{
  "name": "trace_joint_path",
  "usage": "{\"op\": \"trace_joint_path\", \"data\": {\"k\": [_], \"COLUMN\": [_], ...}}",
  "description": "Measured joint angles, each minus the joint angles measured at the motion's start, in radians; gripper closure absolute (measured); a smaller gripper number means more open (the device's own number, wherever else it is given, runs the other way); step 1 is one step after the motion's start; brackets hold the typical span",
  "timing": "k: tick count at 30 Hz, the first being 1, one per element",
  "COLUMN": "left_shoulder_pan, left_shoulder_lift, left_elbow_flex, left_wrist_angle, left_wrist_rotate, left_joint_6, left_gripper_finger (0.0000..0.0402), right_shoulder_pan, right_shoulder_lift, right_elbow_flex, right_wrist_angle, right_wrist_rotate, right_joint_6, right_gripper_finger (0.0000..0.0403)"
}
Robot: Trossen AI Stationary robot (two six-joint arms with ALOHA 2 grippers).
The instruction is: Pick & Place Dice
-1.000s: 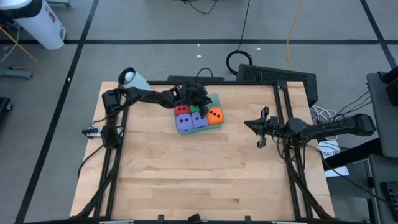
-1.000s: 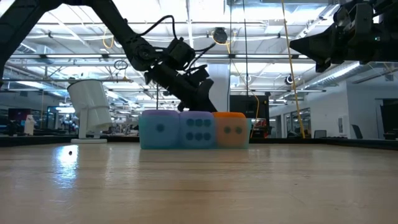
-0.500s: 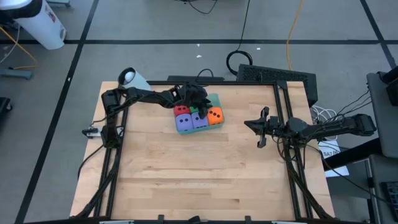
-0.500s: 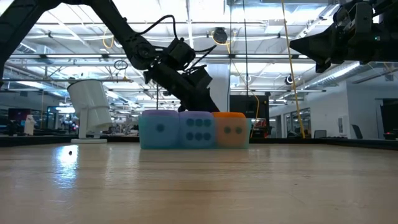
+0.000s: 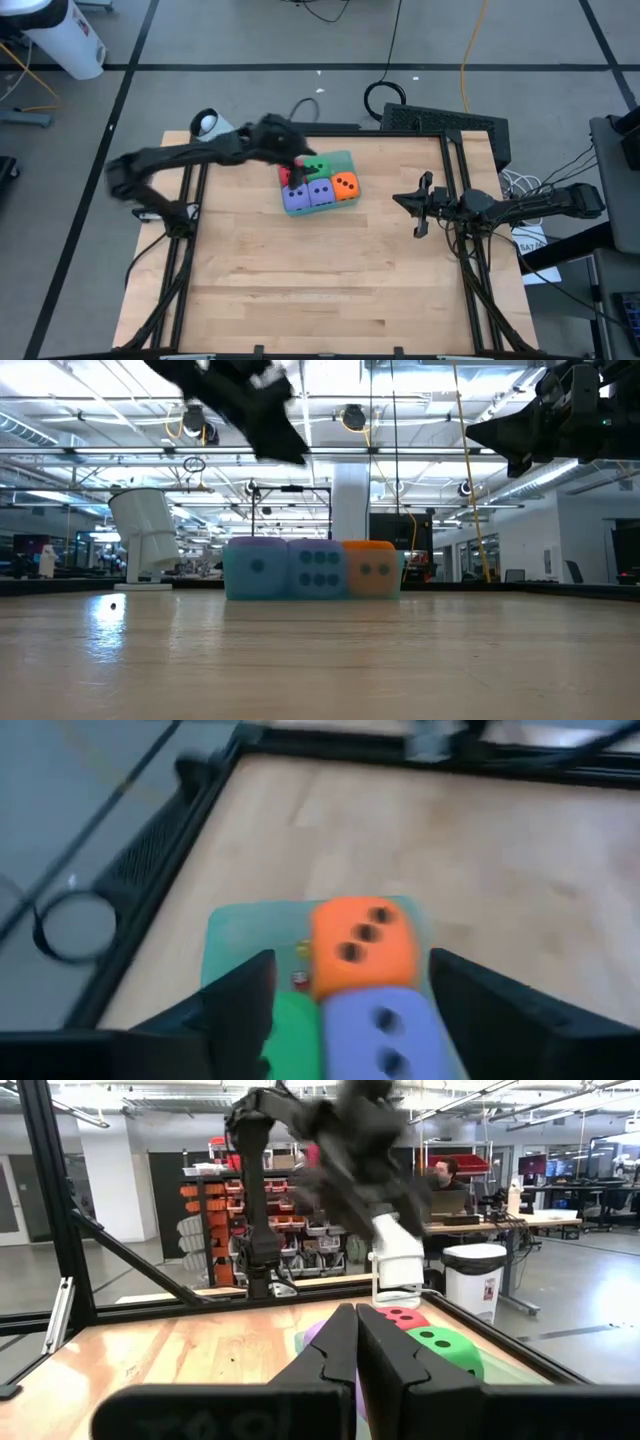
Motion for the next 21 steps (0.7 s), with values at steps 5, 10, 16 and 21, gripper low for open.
{"op": "trace_joint_path", "data": {"k": [5,10,16,21], "left_shoulder_pan": [-0.05,-0.077,-0.073,-0.033], "left_shoulder_lift": [-0.323,-0.625,-0.922,-1.059], "left_elbow_flex": [-0.075,-0.258,-0.559,-0.749], "left_wrist_angle": [-0.162,-0.095,0.086,0.235], "left_wrist_rotate": [-0.013,0.019,0.024,0.044], "left_joint_6": [0.078,0.049,0.025,-0.031], "left_gripper_finger": [0.0223,0.0345,0.0388,0.0396], "right_shoulder_pan": [0.0,0.0,0.0,0.0], "right_shoulder_lift": [0.0,0.0,0.0,0.0], "right_elbow_flex": [0.0,0.0,0.003,0.034], "right_wrist_angle": [-0.017,-0.003,0.009,-0.069], "right_wrist_rotate": [0.0,0.0,0.003,0.029], "right_joint_6": [0.0,-0.012,0.029,0.055], "right_gripper_finger": [0.0403,0.0403,0.0403,0.0403]}}
